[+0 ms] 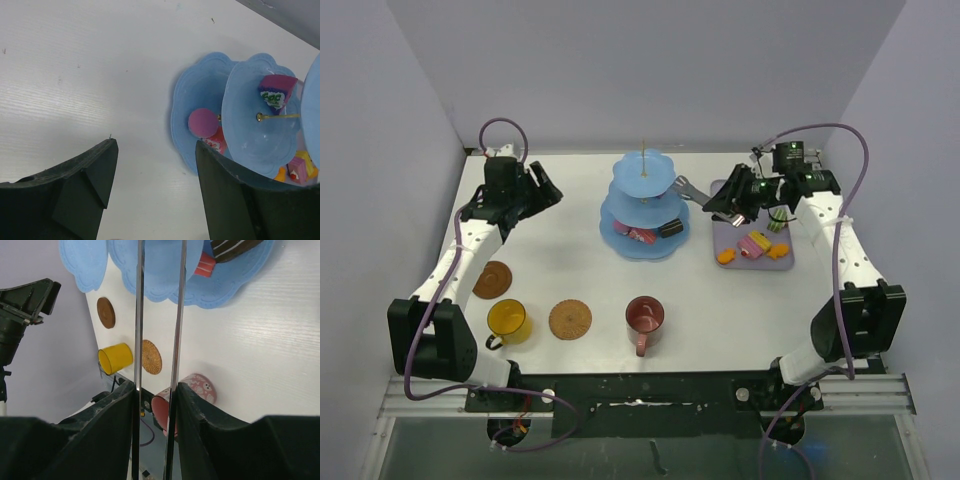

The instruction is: Serve the afternoon tea

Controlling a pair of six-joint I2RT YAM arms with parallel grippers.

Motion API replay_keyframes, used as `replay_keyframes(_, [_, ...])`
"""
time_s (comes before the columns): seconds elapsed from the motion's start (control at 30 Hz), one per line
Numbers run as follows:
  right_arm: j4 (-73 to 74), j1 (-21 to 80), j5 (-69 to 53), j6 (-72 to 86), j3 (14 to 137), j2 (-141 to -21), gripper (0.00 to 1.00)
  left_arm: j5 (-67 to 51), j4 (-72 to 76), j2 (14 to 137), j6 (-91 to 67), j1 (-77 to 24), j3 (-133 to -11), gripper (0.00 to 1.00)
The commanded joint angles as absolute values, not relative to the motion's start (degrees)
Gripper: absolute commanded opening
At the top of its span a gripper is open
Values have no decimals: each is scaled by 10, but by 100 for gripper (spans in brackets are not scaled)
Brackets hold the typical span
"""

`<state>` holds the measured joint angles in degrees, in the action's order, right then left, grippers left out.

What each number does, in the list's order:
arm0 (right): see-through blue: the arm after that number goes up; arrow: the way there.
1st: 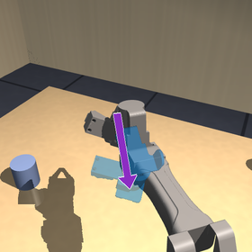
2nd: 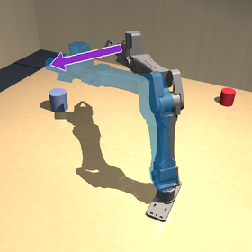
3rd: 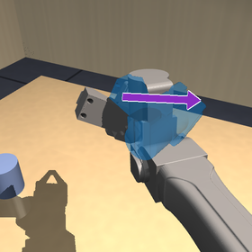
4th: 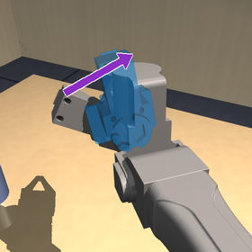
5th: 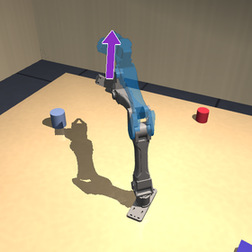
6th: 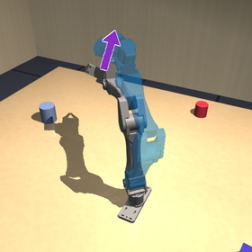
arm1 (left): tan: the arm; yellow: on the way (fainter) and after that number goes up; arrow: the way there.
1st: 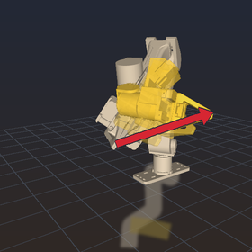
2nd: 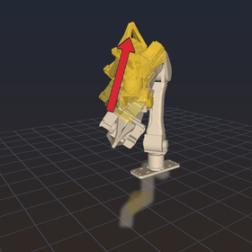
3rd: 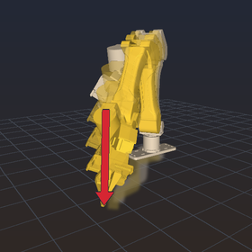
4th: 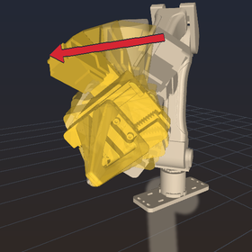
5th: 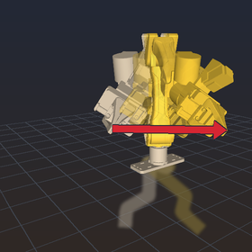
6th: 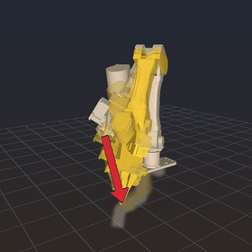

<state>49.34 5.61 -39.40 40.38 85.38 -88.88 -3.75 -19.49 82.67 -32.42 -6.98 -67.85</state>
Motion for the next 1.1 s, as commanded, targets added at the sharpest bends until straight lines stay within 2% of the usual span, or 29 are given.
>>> replay_keyframes(0.0, [526,39,-365,376,865,-852,35,-44,-162,826,-326,-72,-684,62])
replay_keyframes(0.67, [706,-121,-189,265,901,-823,34,-41,-163,823,-323,-76,-684,62])
replay_keyframes(1.07, [702,-165,-126,240,901,-852,35,-43,-164,830,-324,-75,-691,62])
